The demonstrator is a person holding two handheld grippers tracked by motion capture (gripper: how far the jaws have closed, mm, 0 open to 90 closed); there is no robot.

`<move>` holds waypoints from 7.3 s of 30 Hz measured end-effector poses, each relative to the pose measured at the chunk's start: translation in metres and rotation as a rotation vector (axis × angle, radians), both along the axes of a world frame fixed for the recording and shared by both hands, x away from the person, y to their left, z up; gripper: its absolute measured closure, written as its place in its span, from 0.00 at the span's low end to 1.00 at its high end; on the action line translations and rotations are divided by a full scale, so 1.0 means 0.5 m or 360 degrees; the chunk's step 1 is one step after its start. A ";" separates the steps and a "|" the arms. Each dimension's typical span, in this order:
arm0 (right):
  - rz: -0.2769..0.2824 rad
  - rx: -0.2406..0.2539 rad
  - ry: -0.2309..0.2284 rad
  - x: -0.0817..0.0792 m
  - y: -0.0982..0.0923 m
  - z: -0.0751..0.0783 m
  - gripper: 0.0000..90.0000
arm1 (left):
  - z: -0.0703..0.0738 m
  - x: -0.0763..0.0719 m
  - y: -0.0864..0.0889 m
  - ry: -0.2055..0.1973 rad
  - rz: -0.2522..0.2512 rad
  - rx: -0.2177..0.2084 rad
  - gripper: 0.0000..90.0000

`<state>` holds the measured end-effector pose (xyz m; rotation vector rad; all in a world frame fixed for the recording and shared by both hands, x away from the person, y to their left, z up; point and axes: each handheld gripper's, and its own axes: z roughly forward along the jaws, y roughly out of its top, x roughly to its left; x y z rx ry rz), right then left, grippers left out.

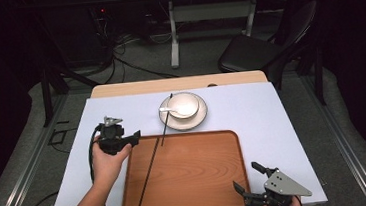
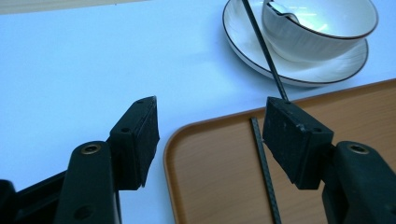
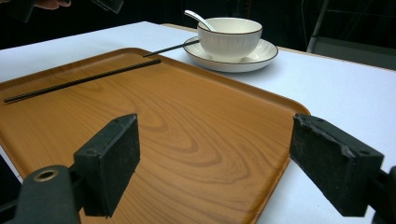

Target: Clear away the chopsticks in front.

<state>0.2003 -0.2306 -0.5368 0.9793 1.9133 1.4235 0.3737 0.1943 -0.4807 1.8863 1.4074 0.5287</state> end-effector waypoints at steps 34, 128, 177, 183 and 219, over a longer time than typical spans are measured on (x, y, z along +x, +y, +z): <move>0.0006 -0.0004 -0.0008 0.000 -0.004 0.000 0.18 | -0.011 0.069 -0.118 0.0058 -0.0072 0.0013 0.51; 0.0026 0.0006 0.0006 0.000 -0.002 0.001 0.18 | 0.012 0.058 -0.004 0.0326 -0.0004 -0.0023 0.96; 0.0027 -0.0005 -0.0009 -0.004 -0.001 0.003 0.18 | -0.099 -0.207 0.010 0.0408 -0.0079 -0.0073 0.95; 0.0029 -0.0002 -0.0016 -0.005 -0.002 0.004 0.18 | -0.107 -0.203 0.006 0.0440 -0.0079 -0.0051 0.95; 0.0041 -0.0001 -0.0010 -0.004 0.000 0.004 0.18 | -0.094 -0.210 0.022 0.0242 -0.0108 -0.0086 0.67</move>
